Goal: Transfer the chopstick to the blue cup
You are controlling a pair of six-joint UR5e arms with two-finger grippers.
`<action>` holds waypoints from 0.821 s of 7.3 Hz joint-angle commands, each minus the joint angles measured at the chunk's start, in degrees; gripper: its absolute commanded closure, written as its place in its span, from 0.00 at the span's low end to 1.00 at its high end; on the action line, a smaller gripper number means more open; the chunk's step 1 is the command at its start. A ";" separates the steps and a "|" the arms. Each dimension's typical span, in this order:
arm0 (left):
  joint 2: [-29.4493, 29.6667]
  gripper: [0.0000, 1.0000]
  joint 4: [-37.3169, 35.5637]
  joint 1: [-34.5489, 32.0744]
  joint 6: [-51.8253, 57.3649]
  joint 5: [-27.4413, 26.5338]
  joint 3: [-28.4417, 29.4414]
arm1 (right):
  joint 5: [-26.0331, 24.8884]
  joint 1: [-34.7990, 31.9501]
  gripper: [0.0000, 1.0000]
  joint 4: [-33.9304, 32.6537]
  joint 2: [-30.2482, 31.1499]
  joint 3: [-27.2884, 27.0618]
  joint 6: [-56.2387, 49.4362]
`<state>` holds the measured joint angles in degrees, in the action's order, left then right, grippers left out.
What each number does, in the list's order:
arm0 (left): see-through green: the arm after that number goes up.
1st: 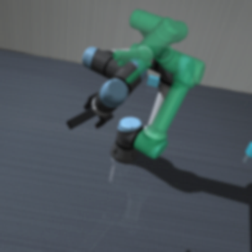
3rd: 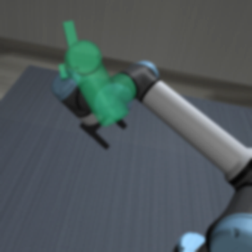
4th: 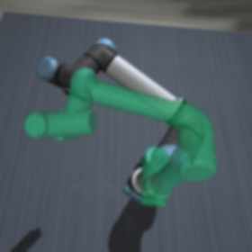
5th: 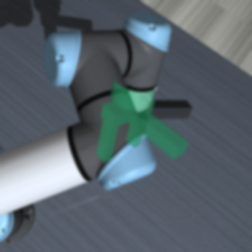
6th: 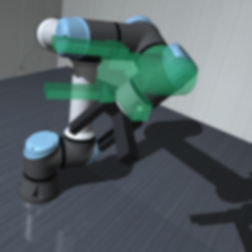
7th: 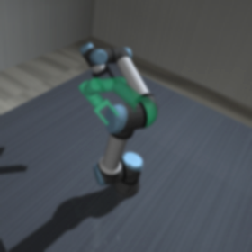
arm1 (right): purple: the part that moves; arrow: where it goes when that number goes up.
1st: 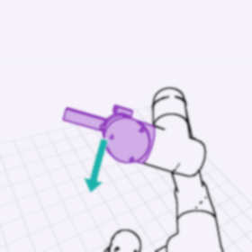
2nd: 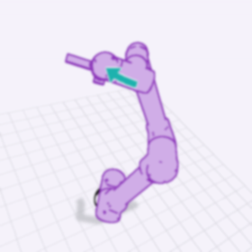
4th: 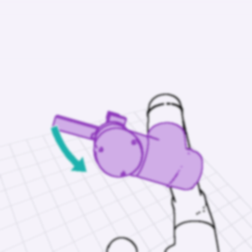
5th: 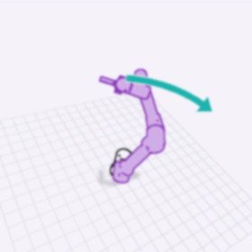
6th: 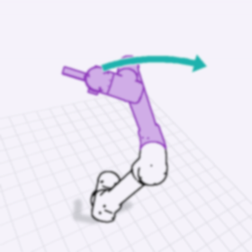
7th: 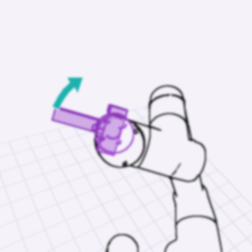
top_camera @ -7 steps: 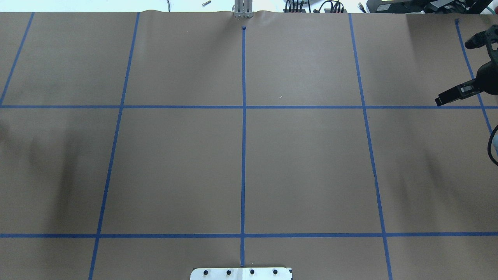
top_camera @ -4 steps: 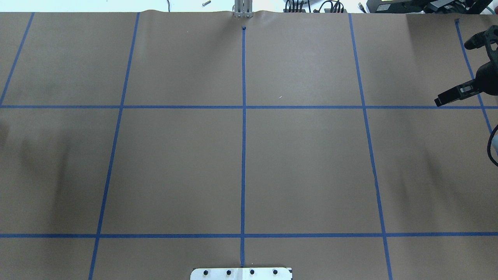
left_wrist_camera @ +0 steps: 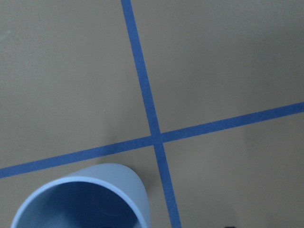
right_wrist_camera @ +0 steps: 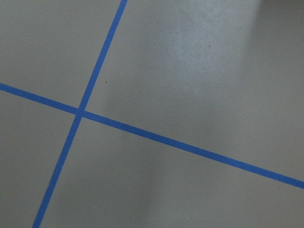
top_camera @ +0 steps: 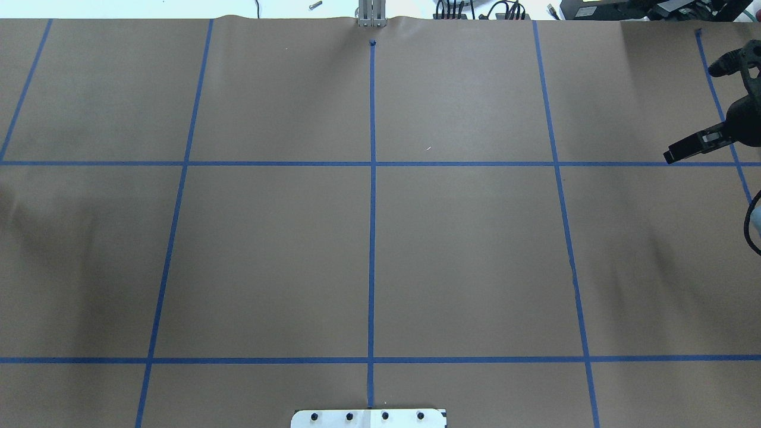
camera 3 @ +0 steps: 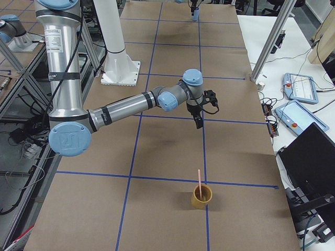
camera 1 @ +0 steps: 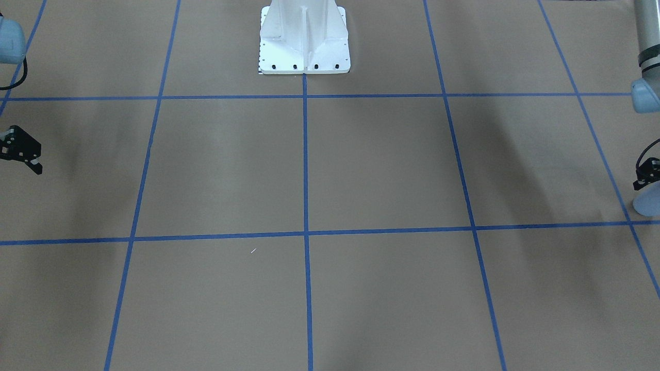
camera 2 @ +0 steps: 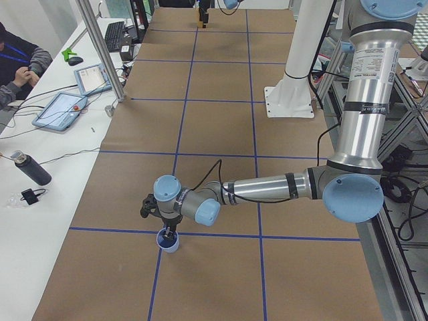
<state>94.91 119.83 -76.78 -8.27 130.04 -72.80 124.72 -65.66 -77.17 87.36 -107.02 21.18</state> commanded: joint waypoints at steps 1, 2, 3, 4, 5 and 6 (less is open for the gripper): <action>-0.51 1.00 0.40 -0.03 0.01 -0.23 -0.76 | 0.00 0.00 0.00 0.00 0.00 0.05 0.00; -0.77 1.00 0.05 -0.12 0.01 0.38 -2.25 | 0.00 0.00 0.00 0.00 0.00 -0.03 0.00; -0.69 1.00 -0.82 -0.38 -0.08 0.74 -4.61 | 0.00 0.00 0.00 0.00 0.00 -0.12 0.09; -0.34 1.00 -5.61 -0.56 -0.08 2.74 -7.94 | 0.00 0.00 0.00 0.00 0.00 -0.12 0.09; 0.19 1.00 -12.45 -0.56 -0.25 2.76 -13.80 | 0.00 0.00 0.00 0.00 0.00 -0.12 0.09; 1.06 1.00 -19.91 -0.39 -1.56 2.41 -20.30 | 0.00 0.00 0.00 0.00 0.09 -0.04 0.09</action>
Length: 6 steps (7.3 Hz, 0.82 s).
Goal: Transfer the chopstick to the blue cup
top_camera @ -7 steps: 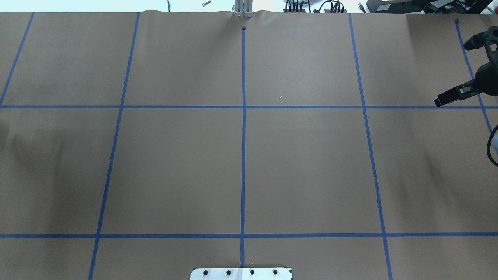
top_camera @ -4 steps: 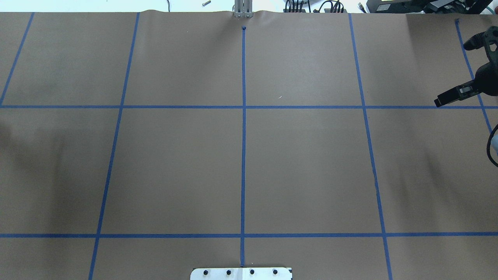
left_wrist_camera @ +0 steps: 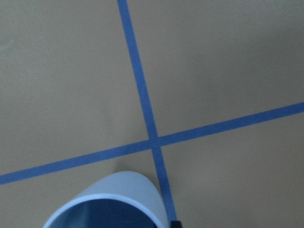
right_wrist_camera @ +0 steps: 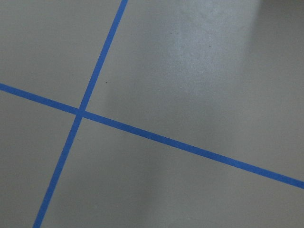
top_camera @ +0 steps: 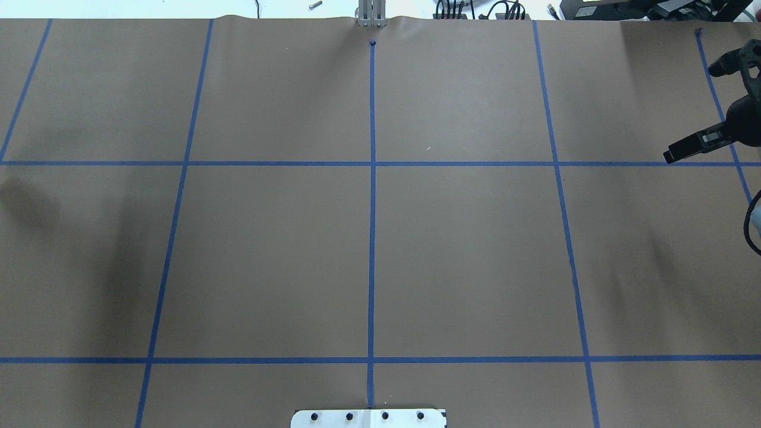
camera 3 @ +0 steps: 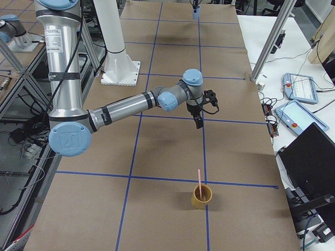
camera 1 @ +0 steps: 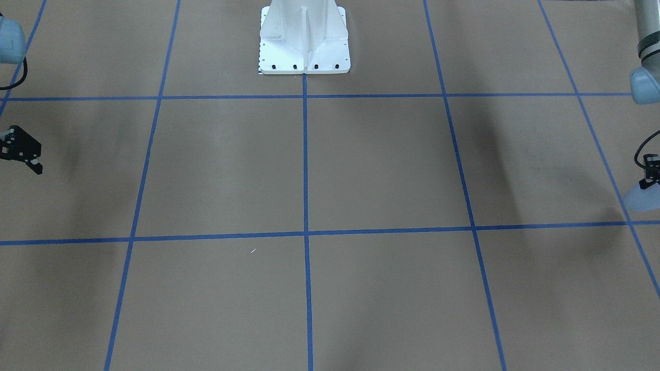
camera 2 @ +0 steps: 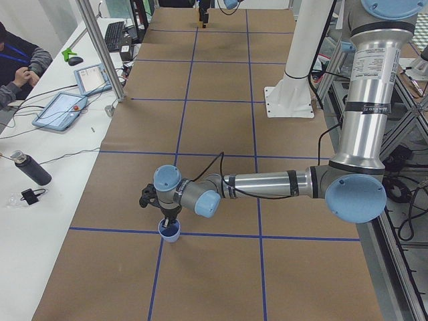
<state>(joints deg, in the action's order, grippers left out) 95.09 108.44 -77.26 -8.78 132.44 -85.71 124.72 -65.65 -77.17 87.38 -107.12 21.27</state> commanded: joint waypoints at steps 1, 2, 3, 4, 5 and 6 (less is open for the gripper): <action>3.32 1.00 -13.91 1.05 -7.85 0.01 -13.11 | 0.00 0.00 0.00 0.00 0.16 0.07 -0.09; 4.57 1.00 -15.35 6.19 -16.36 -0.08 -17.86 | 0.09 0.00 0.00 0.00 0.16 0.07 -0.09; 8.75 1.00 -15.54 10.86 -27.76 -0.34 -19.82 | 0.09 0.00 0.00 0.00 0.16 0.07 -0.09; 11.76 1.00 -15.54 16.65 -37.53 -3.04 -22.19 | 0.09 0.00 0.00 0.00 0.16 0.07 -0.09; 14.66 1.00 -15.72 22.88 -46.24 -8.03 -23.61 | 0.09 0.00 0.00 0.00 0.16 0.07 -0.09; 20.08 1.00 -19.20 28.69 -52.68 -11.47 -23.62 | 0.09 0.00 0.00 0.00 0.07 0.07 -0.09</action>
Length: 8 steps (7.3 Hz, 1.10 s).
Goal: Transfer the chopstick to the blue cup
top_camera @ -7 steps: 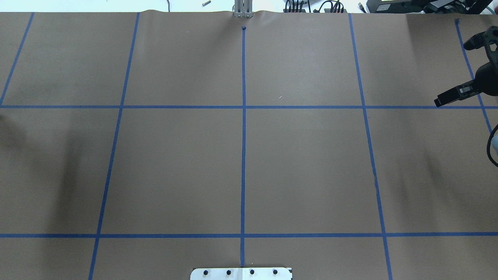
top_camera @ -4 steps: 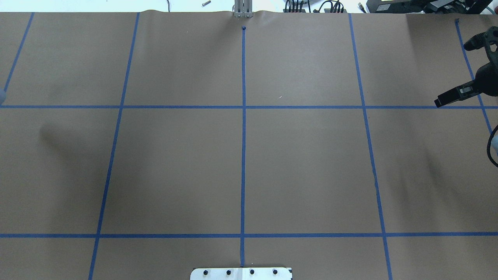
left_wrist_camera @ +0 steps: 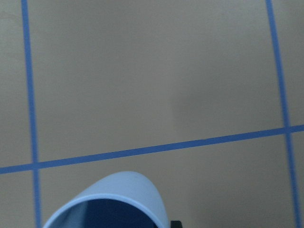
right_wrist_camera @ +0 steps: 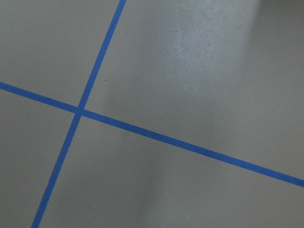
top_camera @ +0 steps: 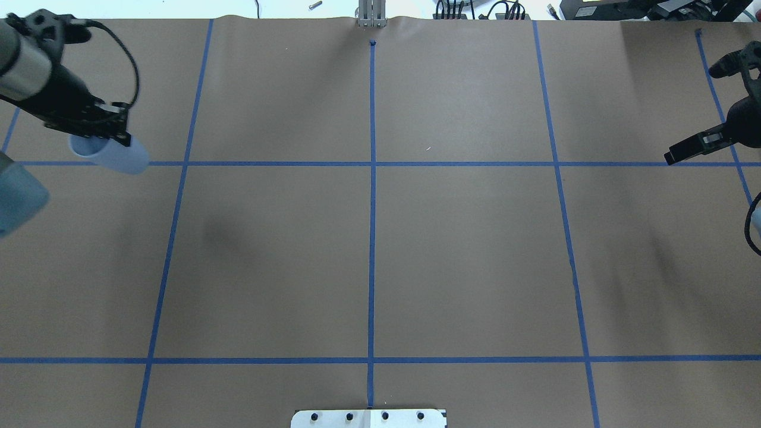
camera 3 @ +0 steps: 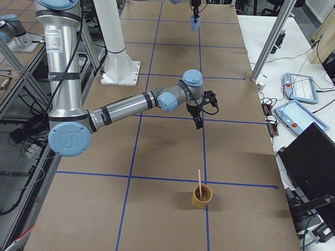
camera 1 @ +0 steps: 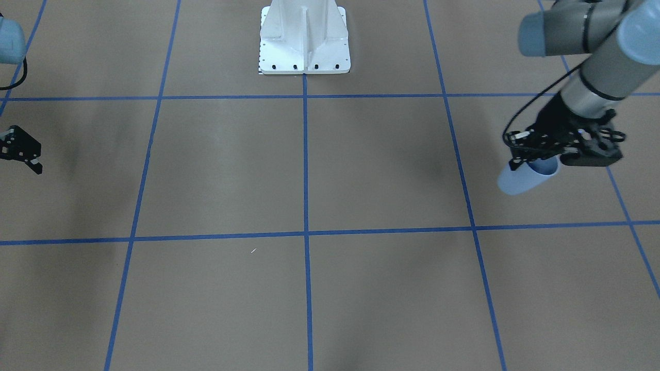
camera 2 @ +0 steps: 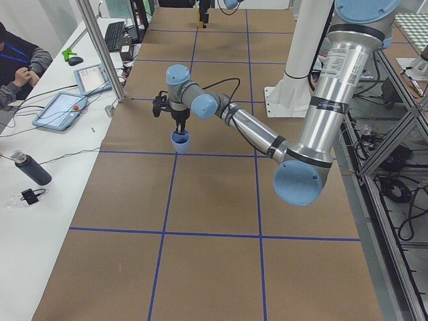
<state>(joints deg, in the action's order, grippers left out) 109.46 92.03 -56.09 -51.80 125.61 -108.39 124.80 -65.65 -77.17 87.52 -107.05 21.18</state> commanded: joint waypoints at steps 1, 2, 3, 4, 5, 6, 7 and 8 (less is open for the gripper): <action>14.29 1.00 -12.05 12.96 -14.60 -9.72 -0.86 | 0.00 0.00 0.00 0.00 -0.16 0.00 0.09; 20.47 1.00 -18.14 18.85 -17.87 -16.21 -0.60 | 0.00 0.00 0.00 0.00 -0.16 0.00 0.00; 23.23 1.00 -18.20 23.17 -21.90 -20.62 1.14 | 0.00 0.00 0.00 0.00 -0.25 0.08 0.09; 27.17 1.00 -17.94 25.48 -23.34 -22.93 5.51 | 0.00 0.00 0.00 0.00 -0.25 0.00 0.09; 30.86 1.00 -17.16 27.33 -24.83 -23.30 9.82 | 0.00 0.00 0.00 0.00 -0.25 0.00 0.09; 32.55 1.00 -13.50 27.52 -25.19 -23.30 13.60 | 0.00 0.00 0.00 0.00 -0.25 0.00 0.09; 33.18 1.00 -11.72 28.91 -26.15 -24.87 15.38 | 0.00 0.09 0.00 0.00 -0.33 0.08 0.09; 33.19 1.00 -10.14 30.41 -26.25 -26.02 16.70 | 0.00 0.00 0.00 0.00 -0.34 0.09 0.09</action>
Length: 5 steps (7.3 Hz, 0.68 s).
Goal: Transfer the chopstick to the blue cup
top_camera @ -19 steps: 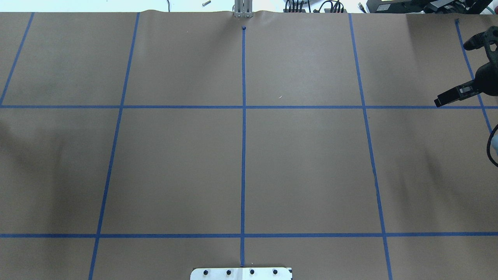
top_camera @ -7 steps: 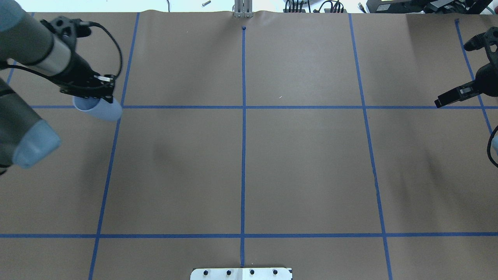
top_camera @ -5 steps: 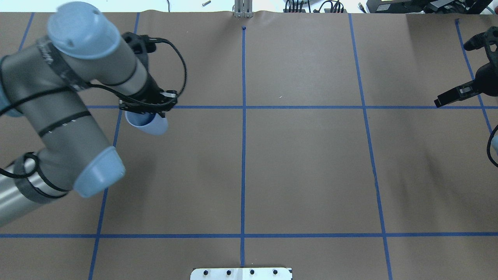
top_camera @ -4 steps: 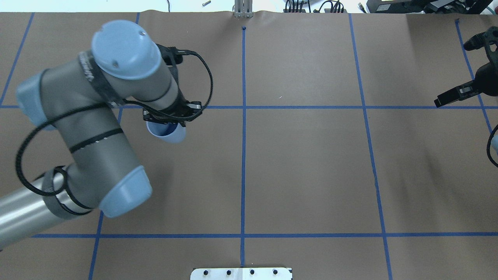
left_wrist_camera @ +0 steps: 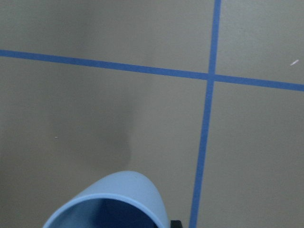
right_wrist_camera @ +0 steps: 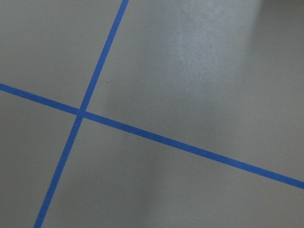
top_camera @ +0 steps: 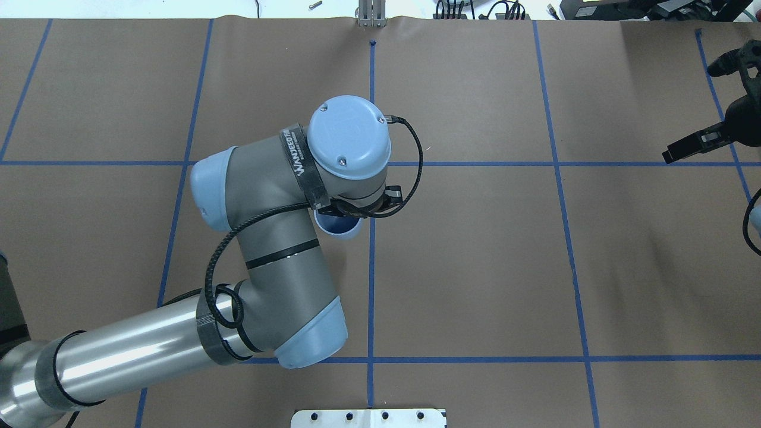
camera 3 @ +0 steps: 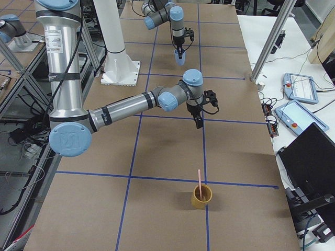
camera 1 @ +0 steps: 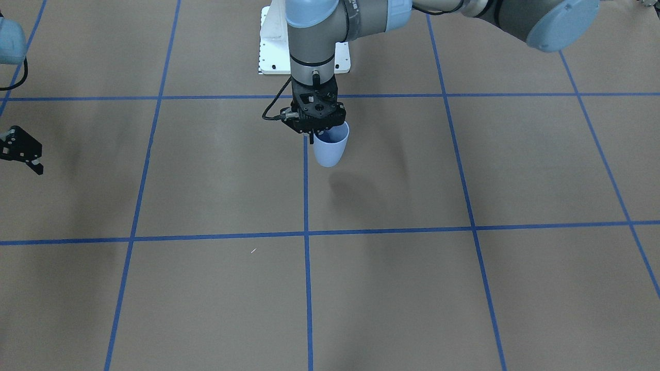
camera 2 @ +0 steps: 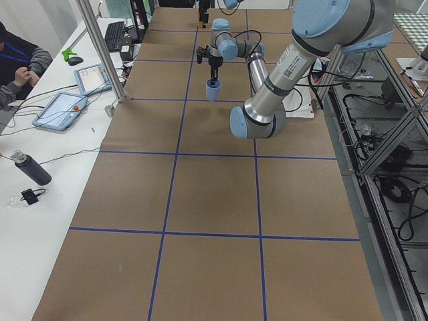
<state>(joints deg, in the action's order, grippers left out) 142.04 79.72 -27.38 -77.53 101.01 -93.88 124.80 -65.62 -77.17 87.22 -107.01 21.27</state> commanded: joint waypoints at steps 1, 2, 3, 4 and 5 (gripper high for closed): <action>0.86 1.00 4.54 2.58 -0.60 -1.43 4.56 | 0.00 0.05 0.00 0.00 0.05 0.04 0.00; 1.56 1.00 5.78 2.94 -0.95 -1.52 6.75 | 0.00 0.05 0.00 0.00 -0.03 0.22 0.00; 2.01 0.98 6.05 3.38 -0.96 -1.87 7.39 | 0.00 -0.03 0.00 0.00 -0.03 0.22 0.00; 2.36 0.74 6.06 3.38 -0.78 -1.87 7.39 | 0.00 -0.04 0.00 0.00 -0.03 0.22 0.00; 2.54 0.23 5.97 3.38 -0.69 -1.87 7.22 | 0.00 0.05 0.00 0.00 -0.03 0.22 0.00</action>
<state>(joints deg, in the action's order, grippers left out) 144.24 85.64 -24.08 -78.34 99.20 -86.73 124.81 -65.62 -77.17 87.19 -106.80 21.27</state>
